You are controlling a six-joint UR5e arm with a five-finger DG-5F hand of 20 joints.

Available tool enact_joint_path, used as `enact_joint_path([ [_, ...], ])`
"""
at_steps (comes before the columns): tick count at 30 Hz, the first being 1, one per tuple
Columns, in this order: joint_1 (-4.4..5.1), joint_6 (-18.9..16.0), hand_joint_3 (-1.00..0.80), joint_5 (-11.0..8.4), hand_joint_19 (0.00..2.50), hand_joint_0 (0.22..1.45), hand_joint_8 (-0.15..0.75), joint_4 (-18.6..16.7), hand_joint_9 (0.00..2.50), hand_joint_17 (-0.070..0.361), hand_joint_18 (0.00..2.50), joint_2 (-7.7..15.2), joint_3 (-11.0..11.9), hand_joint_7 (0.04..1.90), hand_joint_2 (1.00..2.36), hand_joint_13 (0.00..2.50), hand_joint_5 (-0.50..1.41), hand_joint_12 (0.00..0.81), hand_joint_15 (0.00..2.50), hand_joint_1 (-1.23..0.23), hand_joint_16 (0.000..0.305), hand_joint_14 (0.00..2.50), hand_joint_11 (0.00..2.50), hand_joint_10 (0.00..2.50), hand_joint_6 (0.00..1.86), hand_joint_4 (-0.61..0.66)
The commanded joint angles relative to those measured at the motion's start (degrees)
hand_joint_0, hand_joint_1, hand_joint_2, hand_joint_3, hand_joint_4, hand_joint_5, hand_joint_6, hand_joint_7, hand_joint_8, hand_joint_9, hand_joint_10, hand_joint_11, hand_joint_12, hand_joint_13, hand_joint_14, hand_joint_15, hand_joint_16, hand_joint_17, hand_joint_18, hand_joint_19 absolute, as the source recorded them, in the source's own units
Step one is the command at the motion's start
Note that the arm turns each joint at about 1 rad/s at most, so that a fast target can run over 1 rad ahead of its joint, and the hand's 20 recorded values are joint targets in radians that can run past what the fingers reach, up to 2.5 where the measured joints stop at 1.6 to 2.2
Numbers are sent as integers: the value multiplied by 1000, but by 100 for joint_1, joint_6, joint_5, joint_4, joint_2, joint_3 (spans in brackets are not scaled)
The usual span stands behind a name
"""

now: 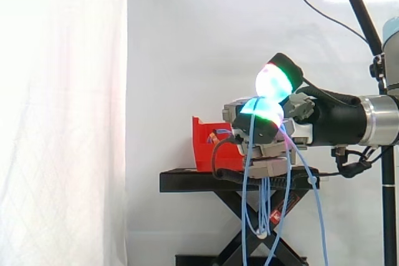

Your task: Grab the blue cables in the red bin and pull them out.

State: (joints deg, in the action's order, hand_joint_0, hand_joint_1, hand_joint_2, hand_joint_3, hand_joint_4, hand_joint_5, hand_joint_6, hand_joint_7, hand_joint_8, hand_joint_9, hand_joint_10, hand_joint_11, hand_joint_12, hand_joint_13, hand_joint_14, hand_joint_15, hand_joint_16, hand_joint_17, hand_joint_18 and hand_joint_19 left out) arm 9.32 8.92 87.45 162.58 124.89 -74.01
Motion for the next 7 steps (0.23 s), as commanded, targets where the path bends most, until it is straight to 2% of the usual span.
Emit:
enact_joint_path([
  [1,0,0,-1000,0,1402,913,166,2,1577,82,1233,0,1,914,1000,1485,1041,246,1609,-947,37,1228,1831,27,330,-38],
  [7,0,0,-1000,0,1397,913,173,2,1582,83,1232,0,-8,916,1000,1489,1041,247,1615,-945,37,1218,1916,26,329,-38],
])
